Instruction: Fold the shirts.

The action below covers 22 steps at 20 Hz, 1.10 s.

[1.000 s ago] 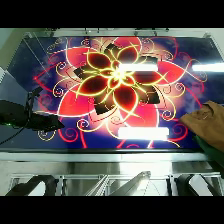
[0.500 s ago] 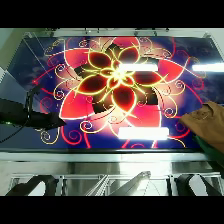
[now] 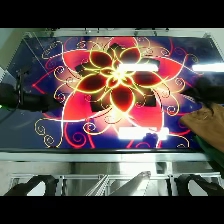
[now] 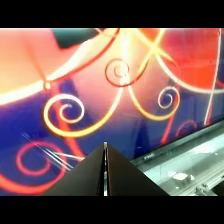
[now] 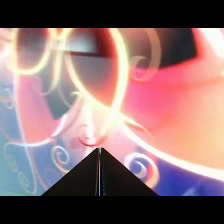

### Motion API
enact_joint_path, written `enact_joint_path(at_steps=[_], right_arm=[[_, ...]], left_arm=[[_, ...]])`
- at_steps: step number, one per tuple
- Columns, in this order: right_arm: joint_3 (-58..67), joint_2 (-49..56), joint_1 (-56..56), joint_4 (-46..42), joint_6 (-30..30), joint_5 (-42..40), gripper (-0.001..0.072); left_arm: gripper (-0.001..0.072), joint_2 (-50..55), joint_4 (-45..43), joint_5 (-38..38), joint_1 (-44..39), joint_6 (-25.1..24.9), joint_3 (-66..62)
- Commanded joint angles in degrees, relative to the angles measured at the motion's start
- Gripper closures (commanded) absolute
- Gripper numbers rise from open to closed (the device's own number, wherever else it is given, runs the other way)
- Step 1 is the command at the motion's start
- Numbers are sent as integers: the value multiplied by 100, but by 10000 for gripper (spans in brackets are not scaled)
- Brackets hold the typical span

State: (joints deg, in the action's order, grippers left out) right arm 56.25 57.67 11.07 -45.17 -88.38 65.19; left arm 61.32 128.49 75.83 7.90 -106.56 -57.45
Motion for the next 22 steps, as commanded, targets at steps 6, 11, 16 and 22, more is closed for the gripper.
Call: enact_joint_path(at_steps=[6, 11, 16, 22], right_arm=[[162, 1661, -2933, 275, 761, -3279, 689], [162, 1545, -3021, 358, 741, -2922, 687], [157, 1563, -3018, 402, 741, -2570, 687], [157, 1563, -3018, 404, 741, -2570, 687]], left_arm=[[690, 444, 197, -857, -133, -4, 225], [690, -275, 155, -1443, -297, -55, 973], [690, -894, 157, -1397, -275, -55, 1283], [691, -1403, 157, -1587, -275, -55, 1408]])
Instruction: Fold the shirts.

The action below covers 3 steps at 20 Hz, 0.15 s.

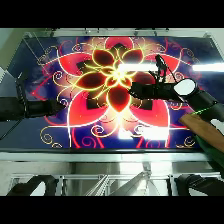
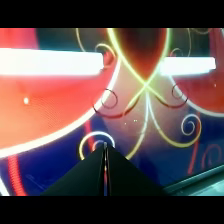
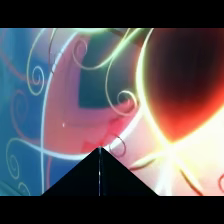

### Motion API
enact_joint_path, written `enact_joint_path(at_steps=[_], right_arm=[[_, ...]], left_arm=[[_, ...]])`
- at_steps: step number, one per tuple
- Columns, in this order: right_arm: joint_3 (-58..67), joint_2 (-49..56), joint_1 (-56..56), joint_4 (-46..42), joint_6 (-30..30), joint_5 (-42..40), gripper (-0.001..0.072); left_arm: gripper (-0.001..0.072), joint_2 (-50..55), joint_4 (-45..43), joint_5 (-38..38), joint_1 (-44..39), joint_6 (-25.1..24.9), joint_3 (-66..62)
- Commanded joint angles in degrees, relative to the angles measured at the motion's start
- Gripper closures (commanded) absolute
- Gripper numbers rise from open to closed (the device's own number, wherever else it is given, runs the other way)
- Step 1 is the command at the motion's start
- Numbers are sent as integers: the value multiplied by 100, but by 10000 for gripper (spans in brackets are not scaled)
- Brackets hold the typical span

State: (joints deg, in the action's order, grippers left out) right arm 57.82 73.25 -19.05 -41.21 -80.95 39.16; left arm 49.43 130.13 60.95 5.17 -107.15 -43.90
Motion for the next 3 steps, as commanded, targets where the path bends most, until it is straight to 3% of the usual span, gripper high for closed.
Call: enact_joint_path(at_steps=[1, 3], right_arm=[[0, 4, -4, 9, -2, 31, 687], [0, 4, -4, 9, -2, 31, 687]], left_arm=[[690, -245, -7, -98, -2, 4, 52], [691, -254, -7, -85, -4, 4, 55]])
